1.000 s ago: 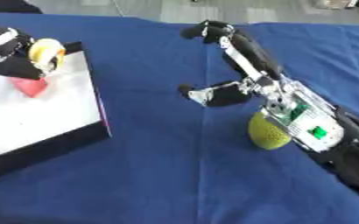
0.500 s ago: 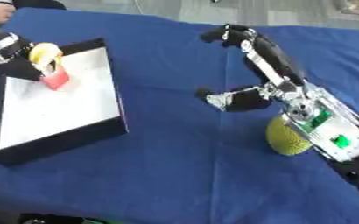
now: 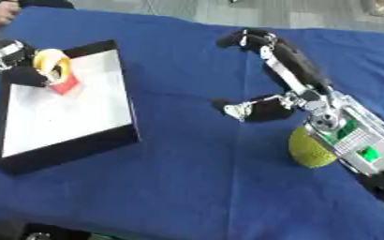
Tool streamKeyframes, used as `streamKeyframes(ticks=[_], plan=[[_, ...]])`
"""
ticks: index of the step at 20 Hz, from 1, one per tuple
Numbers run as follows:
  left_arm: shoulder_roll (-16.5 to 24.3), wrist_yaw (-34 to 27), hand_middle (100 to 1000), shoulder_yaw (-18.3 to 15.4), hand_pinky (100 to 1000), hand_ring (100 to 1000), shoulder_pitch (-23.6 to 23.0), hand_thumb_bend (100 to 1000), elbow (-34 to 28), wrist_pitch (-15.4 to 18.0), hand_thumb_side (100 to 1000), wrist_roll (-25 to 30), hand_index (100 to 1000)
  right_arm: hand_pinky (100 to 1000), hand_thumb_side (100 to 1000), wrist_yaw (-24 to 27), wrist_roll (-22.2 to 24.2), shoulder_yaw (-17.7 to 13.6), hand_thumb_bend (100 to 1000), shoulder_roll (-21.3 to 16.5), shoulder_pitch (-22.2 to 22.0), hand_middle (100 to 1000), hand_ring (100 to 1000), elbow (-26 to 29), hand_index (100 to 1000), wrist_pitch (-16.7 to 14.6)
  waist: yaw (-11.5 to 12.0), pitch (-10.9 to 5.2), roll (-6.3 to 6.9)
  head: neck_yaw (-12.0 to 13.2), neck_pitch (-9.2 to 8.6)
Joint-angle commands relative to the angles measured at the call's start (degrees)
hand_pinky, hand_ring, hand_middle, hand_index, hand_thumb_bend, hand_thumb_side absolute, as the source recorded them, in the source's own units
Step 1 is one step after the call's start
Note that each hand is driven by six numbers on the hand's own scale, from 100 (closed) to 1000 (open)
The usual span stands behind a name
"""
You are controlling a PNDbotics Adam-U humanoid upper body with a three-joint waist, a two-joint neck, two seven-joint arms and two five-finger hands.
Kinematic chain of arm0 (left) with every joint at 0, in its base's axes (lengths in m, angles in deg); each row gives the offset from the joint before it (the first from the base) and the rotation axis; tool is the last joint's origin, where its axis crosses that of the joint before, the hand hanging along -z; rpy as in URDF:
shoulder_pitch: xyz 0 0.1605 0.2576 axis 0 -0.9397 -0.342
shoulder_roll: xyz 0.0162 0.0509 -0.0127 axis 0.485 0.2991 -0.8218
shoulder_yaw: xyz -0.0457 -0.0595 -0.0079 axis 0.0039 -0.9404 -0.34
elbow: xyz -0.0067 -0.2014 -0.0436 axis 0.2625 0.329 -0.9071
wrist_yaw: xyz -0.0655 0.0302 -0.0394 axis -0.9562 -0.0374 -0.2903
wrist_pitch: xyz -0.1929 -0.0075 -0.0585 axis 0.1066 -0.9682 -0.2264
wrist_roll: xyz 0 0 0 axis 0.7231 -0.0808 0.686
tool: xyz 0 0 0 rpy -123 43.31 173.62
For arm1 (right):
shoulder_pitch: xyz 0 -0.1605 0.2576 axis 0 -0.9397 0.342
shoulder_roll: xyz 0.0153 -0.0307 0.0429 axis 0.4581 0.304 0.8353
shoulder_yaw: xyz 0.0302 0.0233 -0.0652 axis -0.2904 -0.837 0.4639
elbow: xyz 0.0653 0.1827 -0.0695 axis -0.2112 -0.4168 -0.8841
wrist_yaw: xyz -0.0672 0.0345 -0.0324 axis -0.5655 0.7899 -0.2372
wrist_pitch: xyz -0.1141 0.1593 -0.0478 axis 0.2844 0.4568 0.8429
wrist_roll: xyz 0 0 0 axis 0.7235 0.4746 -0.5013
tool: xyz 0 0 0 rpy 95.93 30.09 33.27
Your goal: Pick up the objects with one hand, pass them to the other hand, and then place them into the box on the other side of the table.
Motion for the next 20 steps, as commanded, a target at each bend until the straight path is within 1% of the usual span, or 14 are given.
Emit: streamKeyframes(ticks=[1,2,3,4,6,8,14,18,19,20], plan=[[2.1,1.8,752,-0.8,910,874,1.1,433,-0.6,1.0,425,0.6,733,781,145,-0.3,0.0,-0.4,506,-1.0,0.3,746,841,0.5,820,-0.1,0.0,-1.14,-0.43,-0.3,0.32],[2.1,2.5,748,-0.8,930,895,1.1,544,-0.6,1.4,454,0.7,750,781,145,-0.3,0.0,-0.4,506,-1.0,0.3,745,841,0.5,820,-0.1,0.0,-1.14,-0.43,-0.4,0.32],[2.1,3.2,745,-0.8,935,899,1.1,572,-0.6,1.8,465,0.7,753,781,145,-0.4,0.0,-0.4,506,-1.0,0.3,745,841,0.5,820,-0.1,-0.1,-1.14,-0.44,-0.6,0.32],[2.1,3.8,737,-0.8,951,912,1.1,635,-0.6,2.1,486,0.8,768,781,146,-0.4,0.0,-0.4,506,-1.0,0.3,745,841,0.5,820,-0.1,-0.1,-1.13,-0.44,-0.9,0.32],[2.1,4.9,722,-0.7,968,926,1.1,697,-0.6,2.8,513,1.1,786,781,147,-0.4,0.0,-0.4,505,-1.0,0.2,745,840,0.4,819,-0.2,-0.1,-1.13,-0.45,-1.4,0.32],[2.0,5.9,708,-0.9,976,930,1.1,727,-0.6,3.3,529,1.0,790,781,146,-0.5,-0.1,-0.4,505,-1.0,0.2,744,840,0.4,820,-0.2,-0.1,-1.14,-0.42,-1.7,0.32],[2.0,6.6,706,-1.0,978,931,1.1,727,-0.9,3.8,503,0.5,790,780,146,-0.4,-0.1,-0.4,505,-1.0,0.2,744,840,0.5,821,-0.2,-0.2,-1.18,-0.36,-1.9,0.32],[1.9,6.3,695,-1.1,970,924,1.0,658,-1.1,3.8,498,0.3,781,781,146,-0.6,-0.1,-0.3,506,-0.9,0.2,744,840,0.4,821,-0.2,-0.2,-1.15,-0.37,-1.9,0.32],[1.9,6.1,692,-1.2,964,921,1.0,615,-1.4,3.7,494,0.0,779,781,153,-0.6,-0.1,-0.3,499,-0.9,0.2,745,840,0.4,821,-0.2,-0.2,-1.15,-0.37,-2.1,0.32],[1.9,5.9,686,-1.4,960,918,1.0,565,-1.9,3.6,470,-0.5,780,781,146,-0.7,-0.1,-0.3,507,-1.0,0.2,745,840,0.4,821,-0.2,-0.2,-1.16,-0.39,-2.4,0.32]])
